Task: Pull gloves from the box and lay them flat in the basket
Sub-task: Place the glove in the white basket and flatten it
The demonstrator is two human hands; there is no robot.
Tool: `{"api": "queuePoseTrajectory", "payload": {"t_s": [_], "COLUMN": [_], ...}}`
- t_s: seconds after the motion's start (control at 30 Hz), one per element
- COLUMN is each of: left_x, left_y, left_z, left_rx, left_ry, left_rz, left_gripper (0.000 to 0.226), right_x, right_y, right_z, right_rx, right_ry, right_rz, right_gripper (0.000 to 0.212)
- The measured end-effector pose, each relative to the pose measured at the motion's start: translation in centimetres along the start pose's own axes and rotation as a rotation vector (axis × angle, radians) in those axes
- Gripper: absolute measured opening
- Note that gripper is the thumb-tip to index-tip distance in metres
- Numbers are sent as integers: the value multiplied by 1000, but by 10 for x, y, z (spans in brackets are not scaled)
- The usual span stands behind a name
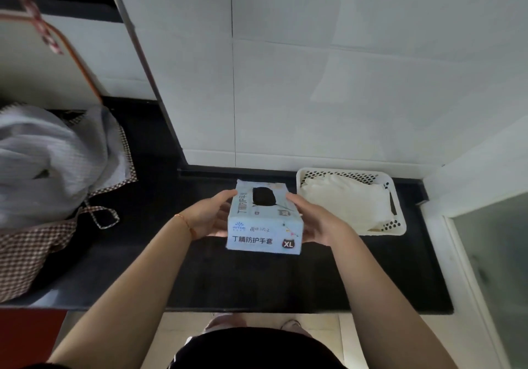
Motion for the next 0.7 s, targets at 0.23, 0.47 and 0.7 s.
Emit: {"api": "queuePoseTrajectory", "payload": {"t_s": [0.23,0.47,0.7], "left_x": [16,26,21], "left_y": [12,20,30], "left_z": [17,29,30], "left_rx": [156,508,587], "left_ry": [-24,-142,-151], "left_rz": [-100,-54,-64], "left_gripper": [49,61,69], "right_x": [-10,-4,-5], "right_y": [-9,-23,-27], "right_z": [15,18,9], "right_rx": [-150,-390,-419], "right_ry": [-32,-128,-144], "right_rz": [125,75,11], "right_gripper": [38,54,58]}}
Point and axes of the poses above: each hand's wrist, its own z-axis away from the middle knuckle, its own x-axis out of the palm, y = z × x, the point moved 4 cm from there along -z, towards the middle knuckle, and after that the axes turned 9 degrees about -y, right-handed, at the moved point
